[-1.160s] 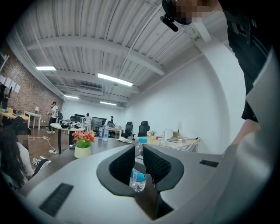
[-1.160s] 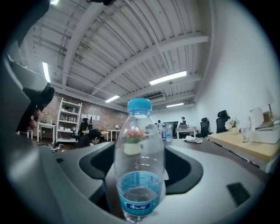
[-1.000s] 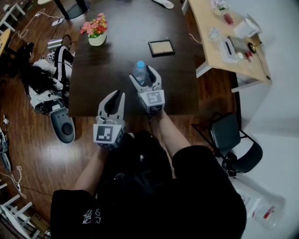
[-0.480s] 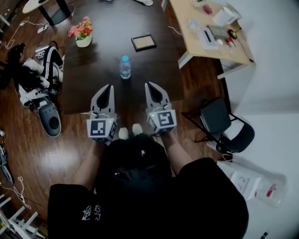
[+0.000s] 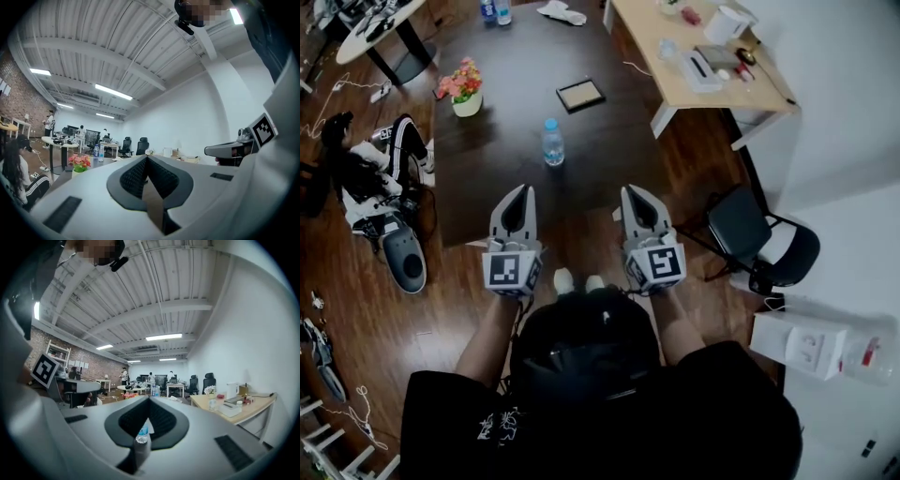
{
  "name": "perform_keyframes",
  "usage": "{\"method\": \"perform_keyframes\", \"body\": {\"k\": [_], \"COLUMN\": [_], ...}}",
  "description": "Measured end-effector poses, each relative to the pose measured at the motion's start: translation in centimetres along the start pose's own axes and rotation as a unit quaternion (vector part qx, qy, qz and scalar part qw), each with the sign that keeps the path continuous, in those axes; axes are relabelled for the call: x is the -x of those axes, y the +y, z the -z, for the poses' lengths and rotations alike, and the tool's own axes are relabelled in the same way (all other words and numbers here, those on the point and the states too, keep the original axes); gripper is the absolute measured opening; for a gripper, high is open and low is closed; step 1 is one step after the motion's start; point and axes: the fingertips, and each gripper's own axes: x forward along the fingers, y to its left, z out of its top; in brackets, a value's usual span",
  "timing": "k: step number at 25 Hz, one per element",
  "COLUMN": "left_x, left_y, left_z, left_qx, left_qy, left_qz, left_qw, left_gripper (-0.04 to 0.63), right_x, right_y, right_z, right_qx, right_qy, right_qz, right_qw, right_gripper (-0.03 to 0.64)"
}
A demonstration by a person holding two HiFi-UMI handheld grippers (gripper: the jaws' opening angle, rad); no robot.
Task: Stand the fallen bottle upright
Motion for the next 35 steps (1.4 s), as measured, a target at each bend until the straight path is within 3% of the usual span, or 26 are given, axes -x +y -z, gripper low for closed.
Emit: {"method": "perform_keyframes", "body": {"k": [8, 20, 30, 35], "left_x": [3.7, 11.5, 12.7, 12.7], "left_y": [-1.5, -14.1, -16.6, -17.1], "left_z": [-0.6, -0.5, -0.7, -1.0], "left_qx": [0.005, -0.019, -0.026, -0.02], "left_qy": [-0.012, -0.014, -0.035, -0.025], "left_qz": [-0.035, -0.055, -0.068, -0.062], "left_qw": [0.9993, 0.9982, 0.9967, 0.9976], "left_gripper": [-0.014, -0.014, -0.014, -0.014], "right_x": [5.9, 16.4, 16.9, 15.8], "right_y": [0.7, 1.8, 3.9, 5.6], "right_z": [-0.5, 0.9, -0.5, -1.4], "right_qx": [0.002, -0.005, 0.002, -0.007], "right_qy": [-0.015, -0.013, -0.042, -0.049], "right_qz": [-0.024, -0.074, -0.069, -0.068], "right_qw": [1.0, 0.997, 0.997, 0.996], "right_gripper": [0.017, 0.017, 0.017, 0.017]}}
